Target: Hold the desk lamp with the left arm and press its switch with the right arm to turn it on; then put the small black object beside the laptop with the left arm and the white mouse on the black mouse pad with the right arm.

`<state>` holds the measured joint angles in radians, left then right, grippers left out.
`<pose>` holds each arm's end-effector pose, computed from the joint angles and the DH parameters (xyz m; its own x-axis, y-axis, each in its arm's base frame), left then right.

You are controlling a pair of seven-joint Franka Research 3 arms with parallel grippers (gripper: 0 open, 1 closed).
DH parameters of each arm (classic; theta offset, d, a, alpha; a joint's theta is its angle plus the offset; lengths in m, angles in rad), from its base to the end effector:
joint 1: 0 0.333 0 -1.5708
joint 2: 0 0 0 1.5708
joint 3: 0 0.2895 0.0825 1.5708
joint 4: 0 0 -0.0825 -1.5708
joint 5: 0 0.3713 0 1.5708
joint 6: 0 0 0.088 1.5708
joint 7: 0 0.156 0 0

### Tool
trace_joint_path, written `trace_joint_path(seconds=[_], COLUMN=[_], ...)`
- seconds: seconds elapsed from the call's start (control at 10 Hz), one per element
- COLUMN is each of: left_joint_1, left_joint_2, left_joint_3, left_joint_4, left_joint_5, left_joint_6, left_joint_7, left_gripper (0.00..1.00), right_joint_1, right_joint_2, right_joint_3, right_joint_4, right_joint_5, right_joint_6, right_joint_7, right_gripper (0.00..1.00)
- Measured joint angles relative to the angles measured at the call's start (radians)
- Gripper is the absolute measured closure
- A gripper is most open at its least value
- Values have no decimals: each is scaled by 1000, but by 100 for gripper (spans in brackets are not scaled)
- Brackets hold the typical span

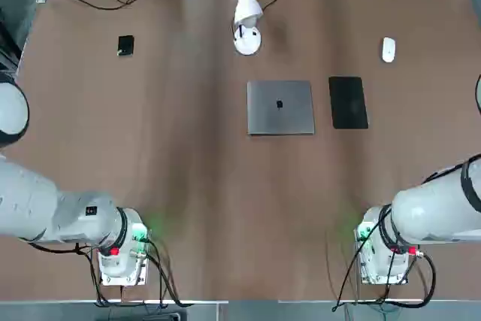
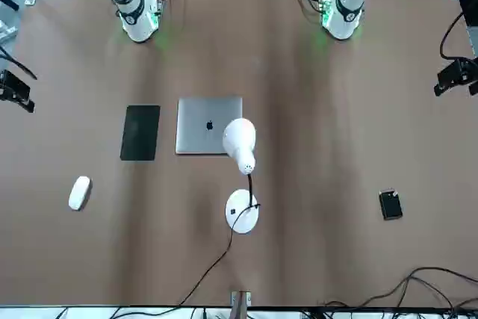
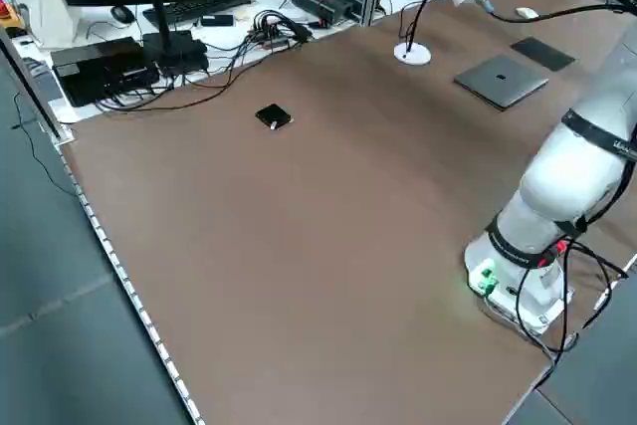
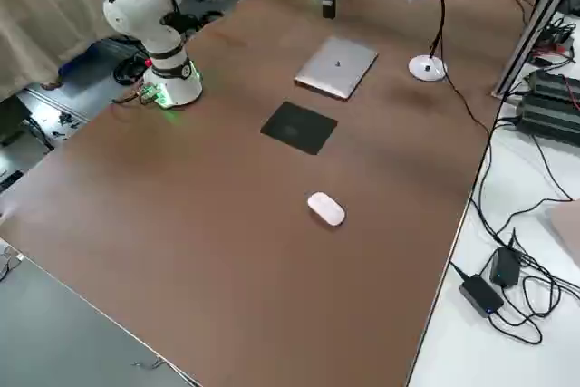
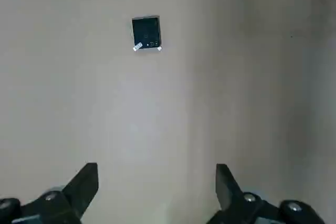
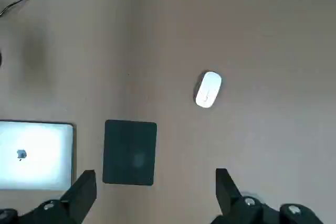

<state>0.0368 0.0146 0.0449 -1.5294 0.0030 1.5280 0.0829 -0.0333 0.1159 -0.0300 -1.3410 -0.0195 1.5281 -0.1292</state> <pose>0.5393 0.0445 0.5563 0.9999 -0.0011 -0.0162 -0.0011 -1.0000 -0.0023 0.5725 -0.0384 0.5859 0.9956 0.0656 0.0677 0.0635 -0.9975 0.0318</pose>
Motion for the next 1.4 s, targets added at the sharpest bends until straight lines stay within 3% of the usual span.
trace_joint_path(seconds=[0.6, 0.8, 1.1, 1.4], left_joint_1=[-6, -8, -12, -48], left_joint_2=[39, 125, 259, 296], left_joint_3=[1, 5, 3, -134], left_joint_4=[2, 12, 29, 33], left_joint_5=[0, 0, -3, -8], left_joint_6=[7, 49, 214, 308], left_joint_7=[1, 3, 8, 14], left_gripper=[1, 1, 1, 0], right_joint_1=[0, 0, -1, 0], right_joint_2=[0, 0, 0, 11], right_joint_3=[0, 0, 0, 6], right_joint_4=[0, 0, -2, -13], right_joint_5=[0, 0, 0, 1], right_joint_6=[0, 0, -2, -36], right_joint_7=[0, 0, 0, 0], right_gripper=[0, 0, 0, 0])
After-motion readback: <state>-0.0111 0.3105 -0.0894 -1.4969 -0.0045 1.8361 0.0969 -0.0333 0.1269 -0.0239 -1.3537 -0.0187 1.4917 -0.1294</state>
